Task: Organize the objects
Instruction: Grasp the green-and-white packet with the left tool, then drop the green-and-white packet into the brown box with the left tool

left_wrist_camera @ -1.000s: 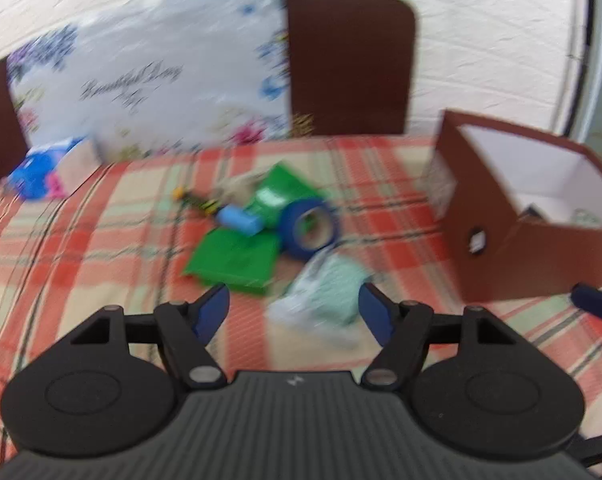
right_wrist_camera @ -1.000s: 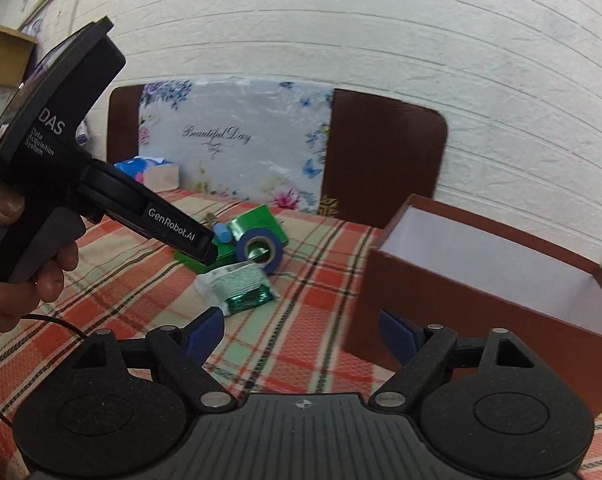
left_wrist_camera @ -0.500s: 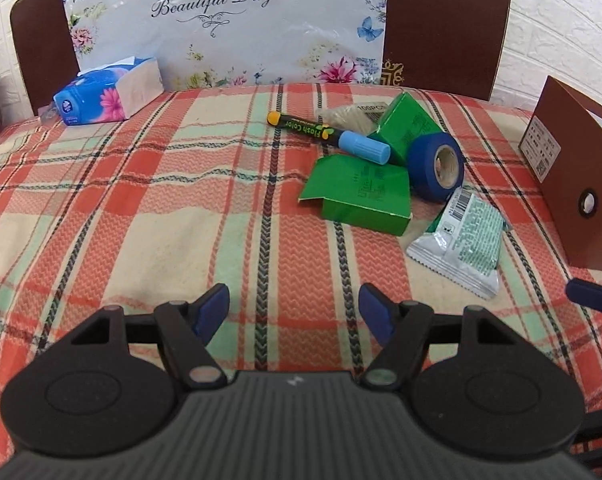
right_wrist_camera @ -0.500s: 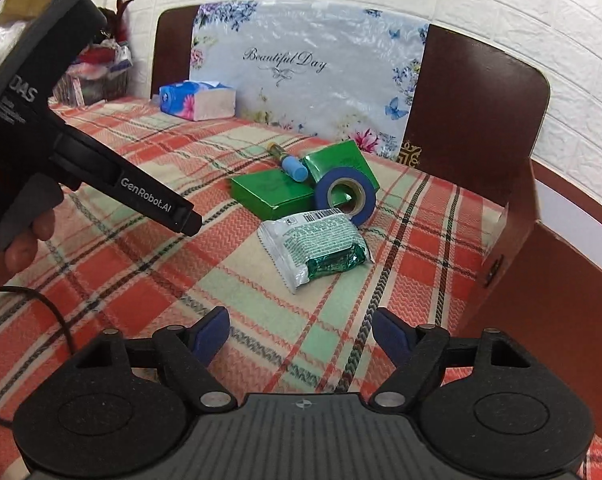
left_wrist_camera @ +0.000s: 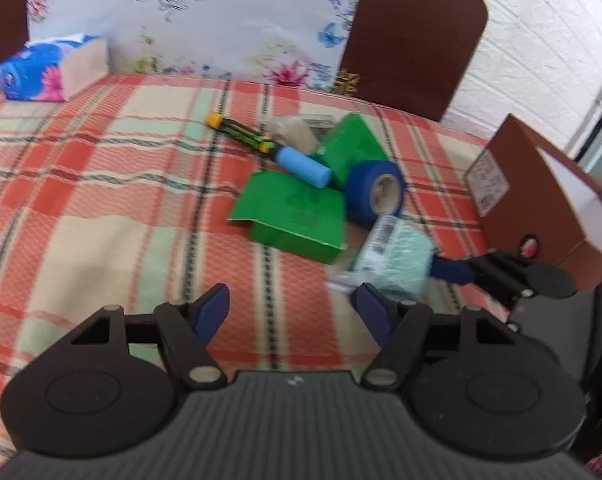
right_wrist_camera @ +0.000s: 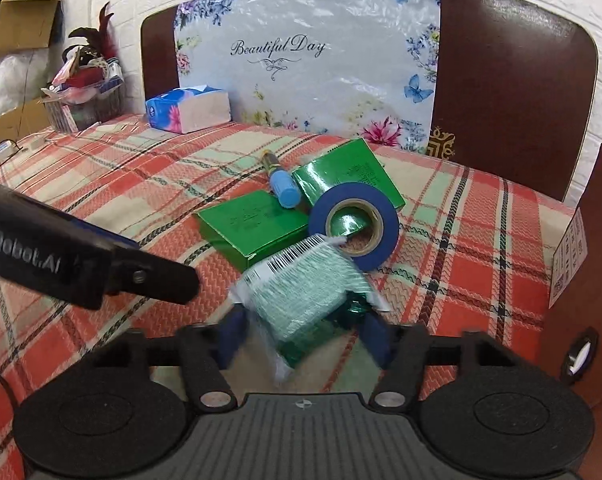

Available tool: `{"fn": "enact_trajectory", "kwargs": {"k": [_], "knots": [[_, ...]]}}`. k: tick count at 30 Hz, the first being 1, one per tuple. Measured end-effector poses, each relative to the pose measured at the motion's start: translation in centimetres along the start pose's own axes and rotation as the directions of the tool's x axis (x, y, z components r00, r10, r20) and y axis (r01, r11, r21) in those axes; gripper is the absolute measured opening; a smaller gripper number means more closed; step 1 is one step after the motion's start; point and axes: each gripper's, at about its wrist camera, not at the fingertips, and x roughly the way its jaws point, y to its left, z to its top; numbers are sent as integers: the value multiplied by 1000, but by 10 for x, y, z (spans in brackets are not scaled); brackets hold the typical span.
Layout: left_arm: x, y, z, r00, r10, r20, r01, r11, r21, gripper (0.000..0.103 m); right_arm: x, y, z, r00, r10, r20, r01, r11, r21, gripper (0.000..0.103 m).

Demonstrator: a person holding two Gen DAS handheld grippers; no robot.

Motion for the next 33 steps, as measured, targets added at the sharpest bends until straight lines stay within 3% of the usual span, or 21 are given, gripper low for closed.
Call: {"fn": "enact_trajectory", "kwargs": {"k": [3, 6, 8, 9, 11, 16, 20, 24, 28, 33], "knots": [[4, -7, 2, 995, -95, -24, 94, 995, -18, 72, -11, 2, -7, 1000, -1, 9, 1, 1000, -24, 38], [7, -22, 1, 990, -139, -26, 140, 990, 16, 73, -24, 8, -17, 1000, -8, 17, 9, 999, -37, 34], [12, -32, -2, 987, -153, -53, 155, 987, 36, 67, -34, 11, -23, 1000, -13, 18, 14, 1000, -28, 32], [13, -37, -5, 983, -172, -67, 175, 984, 39, 57, -39, 12, -26, 1000, -19, 11, 19, 1000, -15, 32], [8, -47, -9, 979, -193, -68, 198, 977, 77, 49, -46, 12, -31, 1000, -29, 12, 29, 999, 18, 32], [-13, -69, -11, 970, -235, -65, 242, 960, 143, 45, -81, 7, -38, 996, -55, 69, 52, 998, 47, 32], [-43, -99, 7, 961, -274, 19, 264, 940, 218, 45, -116, 2, -27, 970, -143, 196, 138, 990, 38, 32], [-61, -141, 31, 940, -328, 95, 286, 908, 305, 45, -148, -21, -12, 927, -232, 296, 217, 973, 81, 32], [-48, -182, 47, 925, -365, 104, 305, 878, 370, 45, -160, -54, -8, 899, -315, 306, 283, 948, 144, 32], [-11, -219, 51, 926, -373, 59, 320, 859, 400, 45, -152, -93, -18, 898, -366, 245, 309, 920, 242, 32]]}}
